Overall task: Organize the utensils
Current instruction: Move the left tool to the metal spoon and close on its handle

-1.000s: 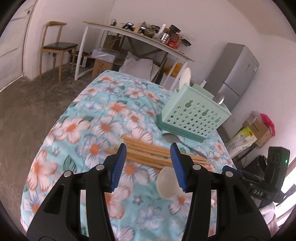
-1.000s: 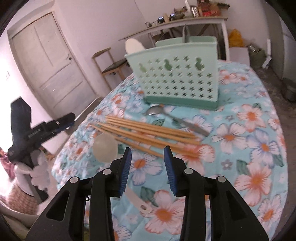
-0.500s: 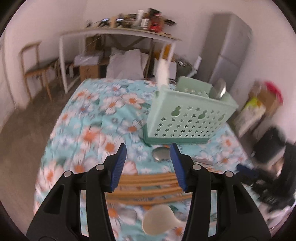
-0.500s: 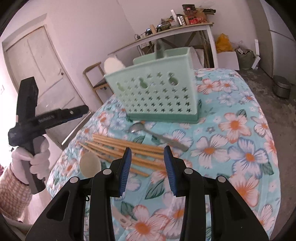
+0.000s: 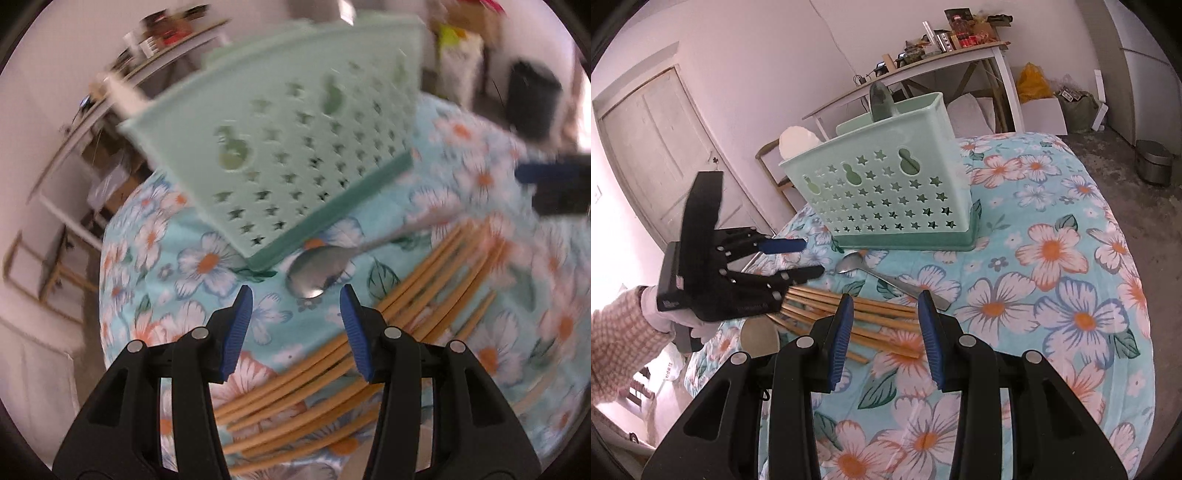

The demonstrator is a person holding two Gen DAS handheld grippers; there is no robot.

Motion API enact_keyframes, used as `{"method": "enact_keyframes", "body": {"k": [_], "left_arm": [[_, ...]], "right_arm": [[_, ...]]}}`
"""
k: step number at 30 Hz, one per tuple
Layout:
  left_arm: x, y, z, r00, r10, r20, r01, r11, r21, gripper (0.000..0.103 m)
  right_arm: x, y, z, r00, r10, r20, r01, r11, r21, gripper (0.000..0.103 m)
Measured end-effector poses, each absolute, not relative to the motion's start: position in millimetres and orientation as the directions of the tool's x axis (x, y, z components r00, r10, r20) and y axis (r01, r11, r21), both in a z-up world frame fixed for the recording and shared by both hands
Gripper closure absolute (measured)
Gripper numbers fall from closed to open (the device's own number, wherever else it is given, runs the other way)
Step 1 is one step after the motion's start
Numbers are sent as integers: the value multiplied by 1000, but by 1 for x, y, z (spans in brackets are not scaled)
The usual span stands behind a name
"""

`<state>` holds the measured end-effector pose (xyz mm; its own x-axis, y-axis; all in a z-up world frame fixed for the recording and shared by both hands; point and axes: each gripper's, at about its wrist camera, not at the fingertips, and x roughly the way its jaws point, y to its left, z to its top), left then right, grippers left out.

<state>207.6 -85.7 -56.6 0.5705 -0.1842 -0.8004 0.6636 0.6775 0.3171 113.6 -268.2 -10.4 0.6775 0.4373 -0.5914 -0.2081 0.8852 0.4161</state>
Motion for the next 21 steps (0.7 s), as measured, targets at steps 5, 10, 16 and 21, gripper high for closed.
{"method": "enact_keyframes", "body": {"k": [5,10,16,21], "left_arm": [[211,-103,-75,552,-144,-822,717,584,380,56],[213,-111,-79,582,-142,-801,714,562,418,72],[202,-109,-69,632,-187,-752,688,581,434,87],[210,-95,-69,627,-193,-755,673,623,400,87]], "right_arm": [[118,-270,-15,674,445,-590,-209,880,426,67],[119,-272,-21,668,453,-590,-201,874,442,67],[122,-276,-26,666,463,-584,-195,865,463,67],[124,-276,-28,665,470,-580,-198,860,470,67]]}}
